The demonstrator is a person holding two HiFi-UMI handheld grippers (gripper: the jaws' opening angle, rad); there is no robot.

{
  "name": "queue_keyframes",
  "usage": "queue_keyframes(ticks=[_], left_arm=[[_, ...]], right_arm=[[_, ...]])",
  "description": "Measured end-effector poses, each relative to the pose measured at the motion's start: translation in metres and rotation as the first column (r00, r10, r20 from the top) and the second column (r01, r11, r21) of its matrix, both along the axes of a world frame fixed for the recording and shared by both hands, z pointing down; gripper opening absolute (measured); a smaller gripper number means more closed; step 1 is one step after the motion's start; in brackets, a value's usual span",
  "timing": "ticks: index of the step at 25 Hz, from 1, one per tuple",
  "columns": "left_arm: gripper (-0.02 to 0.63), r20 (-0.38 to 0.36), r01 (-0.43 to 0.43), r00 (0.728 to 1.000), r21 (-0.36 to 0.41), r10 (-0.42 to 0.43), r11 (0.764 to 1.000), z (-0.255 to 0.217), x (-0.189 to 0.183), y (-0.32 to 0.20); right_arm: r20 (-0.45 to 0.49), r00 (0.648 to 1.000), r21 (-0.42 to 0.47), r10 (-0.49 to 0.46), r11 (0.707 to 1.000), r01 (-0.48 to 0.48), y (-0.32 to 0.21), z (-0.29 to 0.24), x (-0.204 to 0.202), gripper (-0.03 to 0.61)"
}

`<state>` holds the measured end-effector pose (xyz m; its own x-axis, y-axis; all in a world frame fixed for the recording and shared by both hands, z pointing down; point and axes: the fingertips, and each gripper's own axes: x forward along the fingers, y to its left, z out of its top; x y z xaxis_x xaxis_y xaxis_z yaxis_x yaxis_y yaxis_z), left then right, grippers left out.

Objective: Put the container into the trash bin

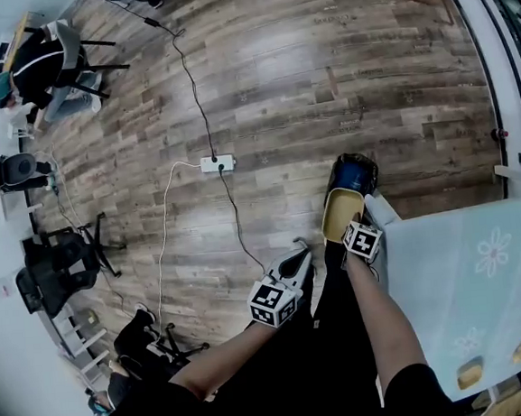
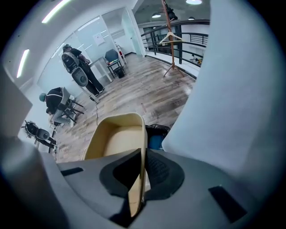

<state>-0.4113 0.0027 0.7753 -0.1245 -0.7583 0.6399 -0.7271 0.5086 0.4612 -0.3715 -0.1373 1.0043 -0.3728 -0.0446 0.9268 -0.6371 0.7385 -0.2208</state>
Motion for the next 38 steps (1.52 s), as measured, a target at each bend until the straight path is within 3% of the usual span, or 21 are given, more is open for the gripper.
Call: queue_keyframes(ticks=[6,10,14,19,28,38], left_arm=[[0.014,-0.027,0.041,0.999,-0.032,-0.042,0.999,0.025,-0.016,-0.002],[0.014,-0.101,0.086,0.991,-0.040,-0.090,0.995,0.039,-0.013,0.003],[0.014,-0.147,0.071,0.986,-0.055,-0.078,0.996,0.056,-0.003,0.002],[0.014,-0.131,0.005,0.991,-0.055,-0.013,0.998,0.059,-0.003,-0.012],[0.014,-0.066,-0.020,0.998,0.015,0.021,1.000,0.024,-0.011,-0.025],[0.014,-0.005,-0.027,1.000,0.070,0.027,0.997,-0.012,0.012,0.037]], right_arm=[[-0.006,1.000,-0.006,0.023,1.000,-0.023,-0.018,0.045,-0.015,0.040],[0.040,0.997,0.003,0.071,0.997,-0.071,-0.026,0.056,-0.026,0.045],[-0.009,1.000,-0.045,0.018,0.999,-0.018,-0.017,0.077,-0.024,0.133],[-0.019,0.998,-0.087,-0.057,0.995,0.055,-0.009,0.077,-0.013,0.133],[0.049,0.986,-0.173,-0.156,0.971,0.163,0.026,0.051,0.010,0.132],[0.176,0.963,-0.064,-0.206,0.973,0.220,0.059,-0.013,-0.005,0.116]])
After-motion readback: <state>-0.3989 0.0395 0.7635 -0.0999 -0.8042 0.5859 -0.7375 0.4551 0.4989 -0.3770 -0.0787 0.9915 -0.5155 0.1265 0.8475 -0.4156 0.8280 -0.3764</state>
